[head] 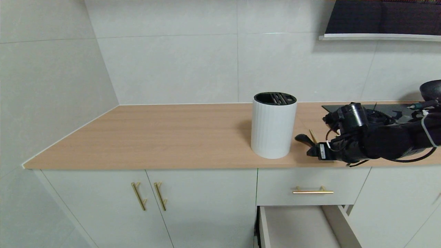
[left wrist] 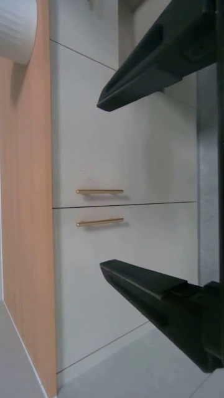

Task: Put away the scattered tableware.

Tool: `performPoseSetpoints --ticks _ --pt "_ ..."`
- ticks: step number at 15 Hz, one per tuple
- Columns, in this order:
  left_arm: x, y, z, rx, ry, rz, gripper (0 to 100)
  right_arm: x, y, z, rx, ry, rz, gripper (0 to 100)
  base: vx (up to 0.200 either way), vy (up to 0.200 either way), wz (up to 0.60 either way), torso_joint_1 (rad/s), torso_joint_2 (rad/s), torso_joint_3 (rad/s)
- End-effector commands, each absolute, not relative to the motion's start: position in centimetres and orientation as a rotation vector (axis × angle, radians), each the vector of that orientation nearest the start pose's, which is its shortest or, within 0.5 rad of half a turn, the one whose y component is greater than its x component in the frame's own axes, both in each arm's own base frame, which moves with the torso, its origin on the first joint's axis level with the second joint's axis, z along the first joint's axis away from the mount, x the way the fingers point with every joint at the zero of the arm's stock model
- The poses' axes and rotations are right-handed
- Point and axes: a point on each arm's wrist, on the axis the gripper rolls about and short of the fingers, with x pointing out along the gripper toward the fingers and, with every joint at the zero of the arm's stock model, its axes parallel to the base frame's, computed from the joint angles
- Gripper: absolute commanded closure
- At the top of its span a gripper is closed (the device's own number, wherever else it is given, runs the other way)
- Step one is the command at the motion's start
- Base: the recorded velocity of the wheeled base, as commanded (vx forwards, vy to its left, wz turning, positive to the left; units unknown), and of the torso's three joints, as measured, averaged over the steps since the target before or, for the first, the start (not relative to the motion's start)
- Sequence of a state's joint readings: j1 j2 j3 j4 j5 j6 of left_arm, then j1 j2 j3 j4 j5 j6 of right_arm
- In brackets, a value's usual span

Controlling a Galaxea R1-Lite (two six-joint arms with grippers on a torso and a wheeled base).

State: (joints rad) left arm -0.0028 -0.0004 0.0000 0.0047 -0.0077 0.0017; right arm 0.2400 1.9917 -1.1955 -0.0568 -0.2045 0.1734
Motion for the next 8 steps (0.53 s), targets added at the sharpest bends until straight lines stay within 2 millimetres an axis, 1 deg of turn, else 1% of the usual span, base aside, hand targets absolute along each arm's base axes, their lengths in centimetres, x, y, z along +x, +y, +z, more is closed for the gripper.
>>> performPoseSetpoints --ticks 1,6,7,8 --pt "-2.28 -0.01 7.50 0.002 0.005 -0.009 0 37.38 8.22 11.88 0.000 0.750 -0.045 0 0.000 0.000 0.00 0.000 0.00 0.000" --pt "-2.28 -0.01 7.50 0.002 0.005 -0.011 0 37.97 7.74 11.44 0.005 0.756 -0.062 0 0.000 0.000 0.00 0.000 0.00 0.000" --pt "-2.28 -0.01 7.50 0.002 0.005 -0.011 0 37.97 7.74 11.44 0.005 0.756 -0.062 100 0.000 0.000 0.00 0.000 0.00 0.000" --pt "-2.28 -0.01 7.50 0.002 0.005 -0.011 0 37.94 7.74 11.48 0.006 0.756 -0.061 100 0.000 0.000 0.00 0.000 0.00 0.000"
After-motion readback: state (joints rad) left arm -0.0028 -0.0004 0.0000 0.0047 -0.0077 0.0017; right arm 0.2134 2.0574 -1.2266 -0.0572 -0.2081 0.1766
